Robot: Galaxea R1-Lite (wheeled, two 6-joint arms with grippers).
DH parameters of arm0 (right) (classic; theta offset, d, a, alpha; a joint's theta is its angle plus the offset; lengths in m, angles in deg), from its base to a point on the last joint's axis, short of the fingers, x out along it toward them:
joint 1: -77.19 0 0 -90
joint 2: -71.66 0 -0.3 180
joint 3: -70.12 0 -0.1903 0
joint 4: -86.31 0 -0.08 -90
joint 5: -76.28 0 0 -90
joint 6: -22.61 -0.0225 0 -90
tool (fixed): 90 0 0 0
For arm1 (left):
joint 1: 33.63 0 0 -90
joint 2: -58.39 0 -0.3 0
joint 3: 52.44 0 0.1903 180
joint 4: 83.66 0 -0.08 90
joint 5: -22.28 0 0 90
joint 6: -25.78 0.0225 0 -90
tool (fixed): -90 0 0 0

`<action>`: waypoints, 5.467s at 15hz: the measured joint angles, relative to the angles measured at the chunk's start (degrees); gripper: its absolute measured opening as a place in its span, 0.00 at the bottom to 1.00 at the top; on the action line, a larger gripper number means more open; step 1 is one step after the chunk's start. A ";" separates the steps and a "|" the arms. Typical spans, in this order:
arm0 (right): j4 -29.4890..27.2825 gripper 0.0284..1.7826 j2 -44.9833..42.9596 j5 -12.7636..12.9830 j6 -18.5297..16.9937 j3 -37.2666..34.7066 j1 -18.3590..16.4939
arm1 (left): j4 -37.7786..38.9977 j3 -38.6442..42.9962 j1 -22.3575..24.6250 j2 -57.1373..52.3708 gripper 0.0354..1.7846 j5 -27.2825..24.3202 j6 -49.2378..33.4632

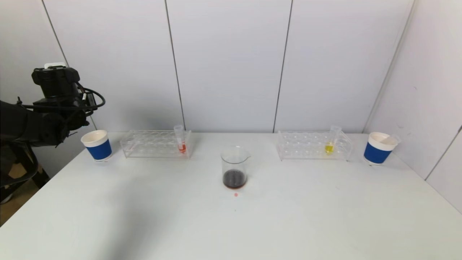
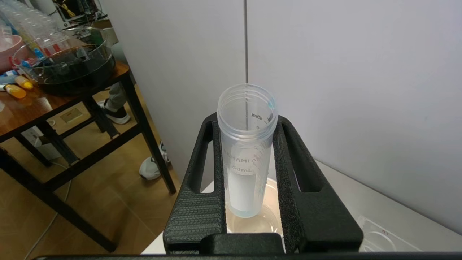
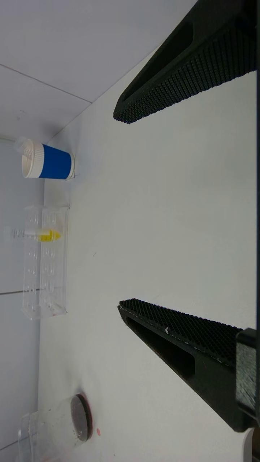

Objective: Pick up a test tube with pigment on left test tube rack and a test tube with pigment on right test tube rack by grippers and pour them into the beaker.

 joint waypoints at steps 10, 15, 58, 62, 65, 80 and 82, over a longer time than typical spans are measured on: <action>0.00 0.99 0.00 0.00 0.00 0.00 -0.05 | 8.07 -0.20 2.67 8.87 0.22 -4.68 -0.83; 0.02 0.99 0.00 0.00 0.02 0.00 -0.02 | 9.06 0.39 2.76 10.30 0.22 -4.77 -1.66; 0.00 0.99 0.00 0.00 0.00 0.00 -0.02 | 16.62 7.94 2.29 10.63 0.91 -5.49 -1.40; 0.00 0.99 0.00 0.00 0.02 0.00 -0.02 | 16.62 7.96 2.35 10.61 0.99 -5.51 -1.40; 0.00 0.99 0.00 -0.02 0.00 0.00 -0.02 | 16.62 8.02 2.38 10.56 0.99 -5.46 -1.41; 0.00 0.99 0.00 0.00 0.00 0.00 0.00 | 8.20 8.37 1.52 -3.07 0.99 -7.89 -0.50; 0.00 0.99 0.00 0.00 0.00 0.00 -0.02 | 4.18 8.87 0.45 -8.08 0.99 -8.27 -0.50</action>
